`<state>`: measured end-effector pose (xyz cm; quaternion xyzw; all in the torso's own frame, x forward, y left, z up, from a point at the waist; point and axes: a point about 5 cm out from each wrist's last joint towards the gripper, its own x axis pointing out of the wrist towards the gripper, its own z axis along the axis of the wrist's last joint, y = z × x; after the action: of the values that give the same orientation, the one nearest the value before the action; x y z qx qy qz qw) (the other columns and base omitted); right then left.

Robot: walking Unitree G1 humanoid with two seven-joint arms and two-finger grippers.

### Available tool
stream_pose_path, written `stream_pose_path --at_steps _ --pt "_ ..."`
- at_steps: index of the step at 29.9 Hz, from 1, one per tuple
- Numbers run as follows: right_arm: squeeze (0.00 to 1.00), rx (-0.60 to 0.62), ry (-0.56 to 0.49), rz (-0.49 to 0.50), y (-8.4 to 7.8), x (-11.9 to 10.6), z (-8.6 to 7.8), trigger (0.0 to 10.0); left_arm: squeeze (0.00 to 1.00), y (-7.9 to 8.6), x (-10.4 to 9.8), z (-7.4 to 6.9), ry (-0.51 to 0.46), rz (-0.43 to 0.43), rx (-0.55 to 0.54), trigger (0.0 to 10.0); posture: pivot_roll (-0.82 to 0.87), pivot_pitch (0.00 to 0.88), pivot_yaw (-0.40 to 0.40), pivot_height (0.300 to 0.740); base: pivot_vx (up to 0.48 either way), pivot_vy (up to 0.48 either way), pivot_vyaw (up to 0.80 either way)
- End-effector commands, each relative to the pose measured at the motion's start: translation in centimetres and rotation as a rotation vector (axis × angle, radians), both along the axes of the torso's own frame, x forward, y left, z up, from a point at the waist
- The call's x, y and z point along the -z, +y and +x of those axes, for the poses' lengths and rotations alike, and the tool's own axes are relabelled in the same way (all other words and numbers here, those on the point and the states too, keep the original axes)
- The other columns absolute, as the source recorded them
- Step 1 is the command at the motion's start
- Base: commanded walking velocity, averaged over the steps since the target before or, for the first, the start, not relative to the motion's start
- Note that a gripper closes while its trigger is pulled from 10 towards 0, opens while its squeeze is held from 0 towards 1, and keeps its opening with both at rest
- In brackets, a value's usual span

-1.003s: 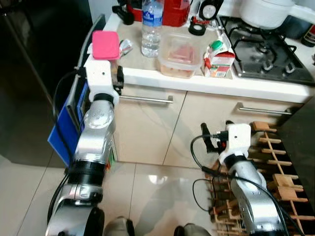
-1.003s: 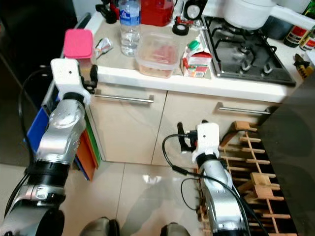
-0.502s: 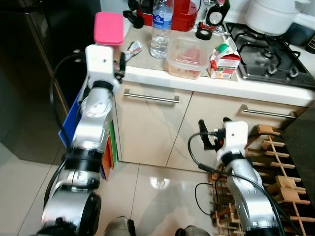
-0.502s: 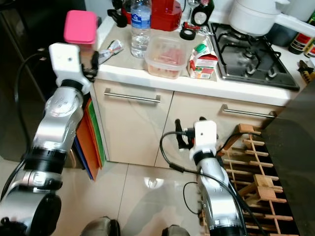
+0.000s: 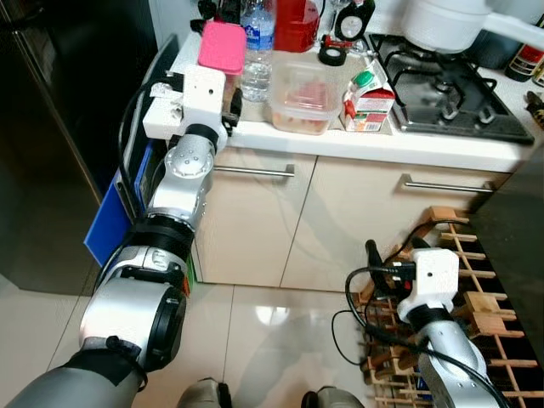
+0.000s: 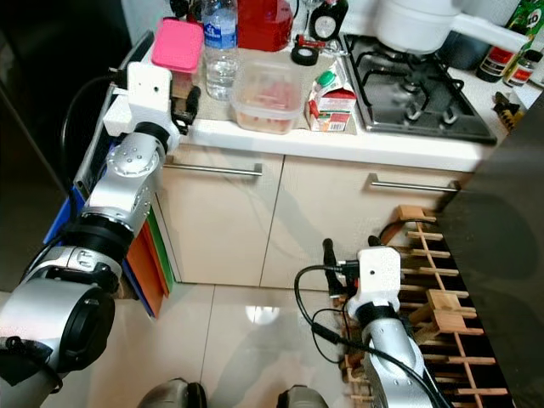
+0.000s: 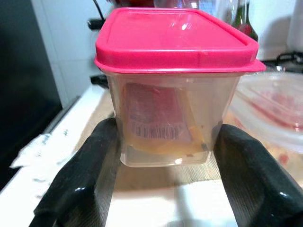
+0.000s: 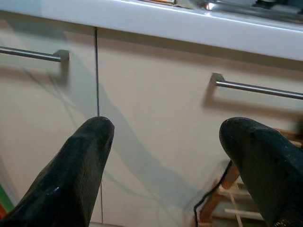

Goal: Restocking fridge

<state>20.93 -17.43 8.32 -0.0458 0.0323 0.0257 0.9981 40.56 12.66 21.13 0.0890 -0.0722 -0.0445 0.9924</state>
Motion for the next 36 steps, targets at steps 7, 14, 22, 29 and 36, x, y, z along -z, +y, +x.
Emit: stream_pose_path --at_steps 7,14,22,29,36 --pt "0.00 0.020 0.048 -0.018 -0.4 0.0 -1.7 10.0 0.00 -0.4 -0.2 0.5 0.023 -0.017 -0.044 0.0 -0.24 0.133 -0.033 0.719 0.000 0.000 0.00" --pt "0.00 0.013 0.061 -0.023 -0.5 -0.3 -1.7 10.0 0.00 -0.9 0.4 0.5 0.049 -0.026 -0.064 0.0 -0.24 0.141 -0.040 0.719 0.000 0.000 0.00" --pt "0.00 0.010 0.074 -0.030 -0.6 -0.4 -1.8 10.0 1.00 -1.1 0.4 0.8 0.085 -0.024 -0.129 10.0 -0.25 0.139 -0.043 0.719 0.000 0.000 0.00" --pt "0.00 0.008 0.077 -0.030 -0.5 -0.4 -1.6 10.0 1.00 -1.5 0.0 0.9 0.085 -0.038 -0.125 10.0 -0.25 0.133 -0.040 0.719 0.000 0.000 0.00" --pt "0.00 0.005 0.080 -0.029 -0.4 -0.3 -1.4 10.0 1.00 -1.6 0.3 0.9 0.114 -0.010 -0.125 10.0 -0.24 0.127 -0.040 0.719 0.000 0.000 0.00"
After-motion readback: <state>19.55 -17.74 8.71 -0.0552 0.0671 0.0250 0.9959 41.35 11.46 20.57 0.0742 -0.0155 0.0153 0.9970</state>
